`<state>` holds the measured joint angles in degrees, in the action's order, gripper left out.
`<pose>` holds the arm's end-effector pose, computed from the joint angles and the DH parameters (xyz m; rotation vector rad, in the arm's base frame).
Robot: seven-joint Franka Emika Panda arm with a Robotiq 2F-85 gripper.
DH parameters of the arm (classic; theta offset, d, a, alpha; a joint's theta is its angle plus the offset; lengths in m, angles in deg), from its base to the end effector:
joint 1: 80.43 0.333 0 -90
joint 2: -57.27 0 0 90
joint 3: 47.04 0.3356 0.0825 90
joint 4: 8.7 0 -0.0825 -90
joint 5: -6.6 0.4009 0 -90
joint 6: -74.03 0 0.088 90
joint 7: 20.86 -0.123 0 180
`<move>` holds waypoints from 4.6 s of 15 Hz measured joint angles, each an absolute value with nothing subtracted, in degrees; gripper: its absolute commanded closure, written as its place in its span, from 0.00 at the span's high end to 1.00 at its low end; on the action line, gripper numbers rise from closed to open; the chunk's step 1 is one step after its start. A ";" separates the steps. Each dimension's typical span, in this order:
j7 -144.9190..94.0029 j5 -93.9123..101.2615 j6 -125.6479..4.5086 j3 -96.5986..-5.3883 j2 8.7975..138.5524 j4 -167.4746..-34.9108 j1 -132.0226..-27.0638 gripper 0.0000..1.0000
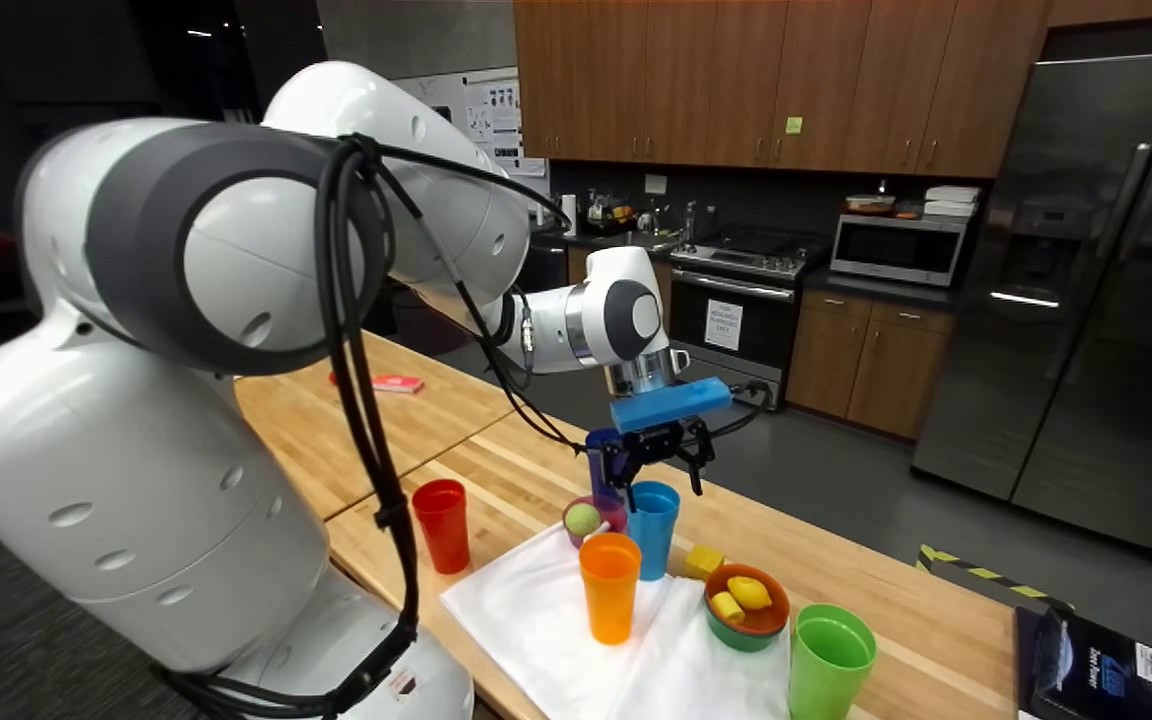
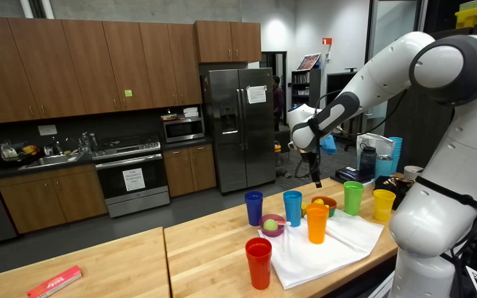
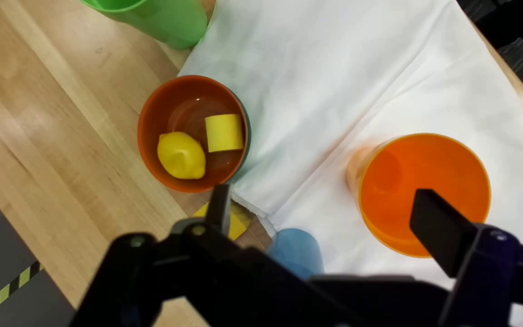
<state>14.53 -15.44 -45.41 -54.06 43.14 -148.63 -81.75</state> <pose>0.4400 -0.0885 0.3813 2.7243 0.9740 -0.3051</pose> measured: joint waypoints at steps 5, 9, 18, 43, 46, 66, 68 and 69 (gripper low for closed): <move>10.86 -18.21 -53.20 -54.07 43.56 -152.34 -82.83 1.00; 5.88 -22.84 -60.03 -54.92 45.65 -156.16 -86.05 1.00; 5.73 -15.67 -60.99 -58.40 47.68 -156.54 -89.76 1.00; 9.15 -2.08 -72.43 -57.86 41.34 -168.38 -87.07 0.73; 9.01 -2.08 -75.92 -57.74 43.01 -168.30 -86.01 0.57; 8.70 -22.12 -60.69 -54.41 35.67 -167.48 -88.02 0.01; 11.35 -21.73 -57.82 -54.40 33.88 -167.47 -86.67 0.01; 12.60 -21.25 -56.37 -54.39 32.96 -167.47 -85.84 0.01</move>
